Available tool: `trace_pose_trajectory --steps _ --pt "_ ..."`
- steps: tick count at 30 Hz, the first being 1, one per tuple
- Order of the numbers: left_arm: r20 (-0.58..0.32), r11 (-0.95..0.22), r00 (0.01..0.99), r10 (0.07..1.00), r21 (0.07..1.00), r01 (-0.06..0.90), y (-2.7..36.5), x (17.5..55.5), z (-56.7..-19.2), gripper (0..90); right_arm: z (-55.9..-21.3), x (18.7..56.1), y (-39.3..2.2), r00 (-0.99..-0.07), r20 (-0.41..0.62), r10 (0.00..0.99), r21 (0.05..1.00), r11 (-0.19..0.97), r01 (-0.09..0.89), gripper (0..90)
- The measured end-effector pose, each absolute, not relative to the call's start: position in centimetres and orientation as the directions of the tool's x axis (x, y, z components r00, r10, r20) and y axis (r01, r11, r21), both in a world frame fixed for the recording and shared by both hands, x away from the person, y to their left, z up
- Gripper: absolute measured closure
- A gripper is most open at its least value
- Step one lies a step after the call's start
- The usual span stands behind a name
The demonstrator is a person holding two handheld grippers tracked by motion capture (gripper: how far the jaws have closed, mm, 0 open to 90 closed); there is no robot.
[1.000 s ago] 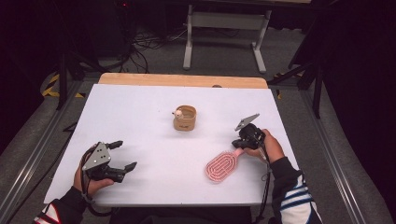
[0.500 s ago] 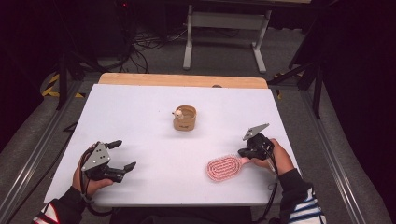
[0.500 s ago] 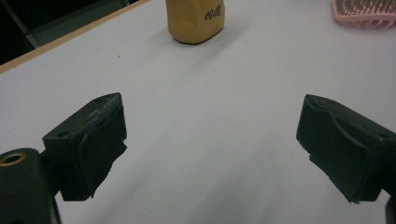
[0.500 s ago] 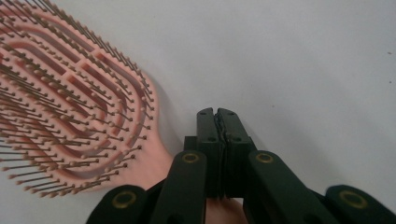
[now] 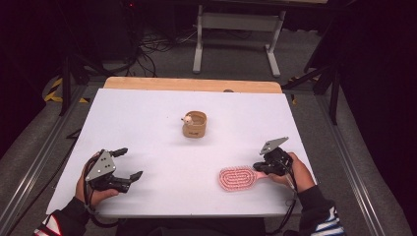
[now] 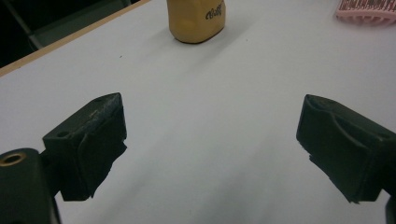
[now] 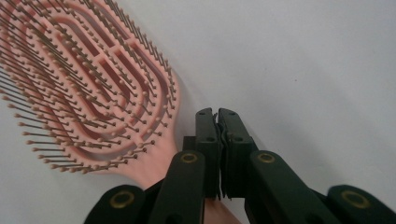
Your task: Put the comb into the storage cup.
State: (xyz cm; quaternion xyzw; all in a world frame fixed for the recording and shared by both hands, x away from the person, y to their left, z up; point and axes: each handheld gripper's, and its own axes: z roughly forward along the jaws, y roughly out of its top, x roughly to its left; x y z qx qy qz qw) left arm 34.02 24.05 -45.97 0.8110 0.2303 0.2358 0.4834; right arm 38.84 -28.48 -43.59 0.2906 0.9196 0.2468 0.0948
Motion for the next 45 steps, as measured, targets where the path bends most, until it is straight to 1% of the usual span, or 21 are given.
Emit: trace_pose_trajectory --steps 5,8,10,12,14,16,19,21,23,25,27,31,36,40,43,44,45 --pt "0.163 -0.43 0.783 0.601 0.891 0.145 24.1 34.0 -46.0 9.4 -43.6 38.3 -28.8 -0.821 -0.033 0.57 0.509 0.717 0.478 85.9" --pt "0.163 -0.431 0.783 0.601 0.891 0.145 24.0 34.0 -46.0 9.4 -43.5 38.2 -29.1 -0.814 -0.044 0.579 0.51 0.713 0.48 80.2" --pt "0.165 -0.433 0.782 0.6 0.89 0.144 24.0 34.0 -46.0 9.4 -43.3 38.2 -29.4 -0.816 -0.051 0.576 0.513 0.716 0.474 79.2" --pt "0.168 -0.436 0.783 0.599 0.888 0.144 24.0 33.9 -45.9 9.3 -42.9 38.0 -29.7 -0.816 -0.066 0.574 0.521 0.718 0.462 75.7" --pt "0.169 -0.438 0.783 0.599 0.888 0.143 24.0 33.9 -45.9 9.3 -42.4 37.9 -30.0 -0.814 -0.082 0.575 0.529 0.717 0.453 70.5" --pt "0.171 -0.438 0.781 0.6 0.888 0.142 24.0 33.9 -45.9 9.3 -41.9 37.7 -30.2 -0.815 -0.102 0.571 0.537 0.721 0.437 63.2" --pt "0.174 -0.44 0.781 0.599 0.887 0.141 24.0 33.9 -45.9 9.2 -41.4 37.3 -30.1 -0.844 -0.143 0.517 0.522 0.764 0.38 54.9" --pt "0.169 -0.436 0.781 0.601 0.888 0.144 24.0 33.9 -45.9 9.0 -41.1 36.9 -29.8 -0.863 -0.154 0.481 0.519 0.783 0.343 45.6" --pt "0.169 -0.437 0.782 0.6 0.888 0.144 24.0 33.9 -45.9 8.9 -41.0 36.6 -29.6 -0.869 -0.183 0.459 0.503 0.803 0.319 38.1" --pt "0.171 -0.44 0.783 0.598 0.887 0.142 23.9 33.9 -46.0 8.8 -41.1 36.6 -29.4 -0.88 -0.182 0.439 0.477 0.822 0.311 31.7" --pt "0.17 -0.44 0.783 0.598 0.887 0.143 23.9 34.0 -46.0 8.8 -41.4 36.6 -29.2 -0.885 -0.177 0.43 0.446 0.837 0.318 27.3" --pt "0.169 -0.442 0.785 0.596 0.885 0.145 23.9 34.0 -46.0 8.8 -41.4 36.6 -29.2 -0.897 -0.157 0.412 0.44 0.843 0.31 25.4" --pt "0.167 -0.445 0.787 0.594 0.884 0.147 23.8 34.1 -46.1 8.8 -42.0 36.8 -28.5 -0.917 -0.138 0.375 0.381 0.874 0.301 18.3" --pt "0.166 -0.445 0.786 0.595 0.883 0.15 23.7 34.1 -46.1 8.9 -42.4 37.3 -28.3 -0.922 -0.128 0.366 0.348 0.887 0.304 19.6" --pt "0.164 -0.445 0.786 0.596 0.883 0.153 23.7 34.1 -46.2 9.0 -42.7 37.7 -28.2 -0.927 -0.125 0.353 0.32 0.899 0.299 25.9" --pt "0.164 -0.445 0.786 0.596 0.883 0.153 23.7 34.1 -46.2 9.0 -42.8 37.8 -28.1 -0.929 -0.128 0.348 0.308 0.904 0.296 25.9" --pt "0.164 -0.445 0.787 0.595 0.882 0.152 23.7 34.1 -46.2 9.0 -42.8 37.8 -28.1 -0.929 -0.128 0.348 0.308 0.904 0.296 27.9"
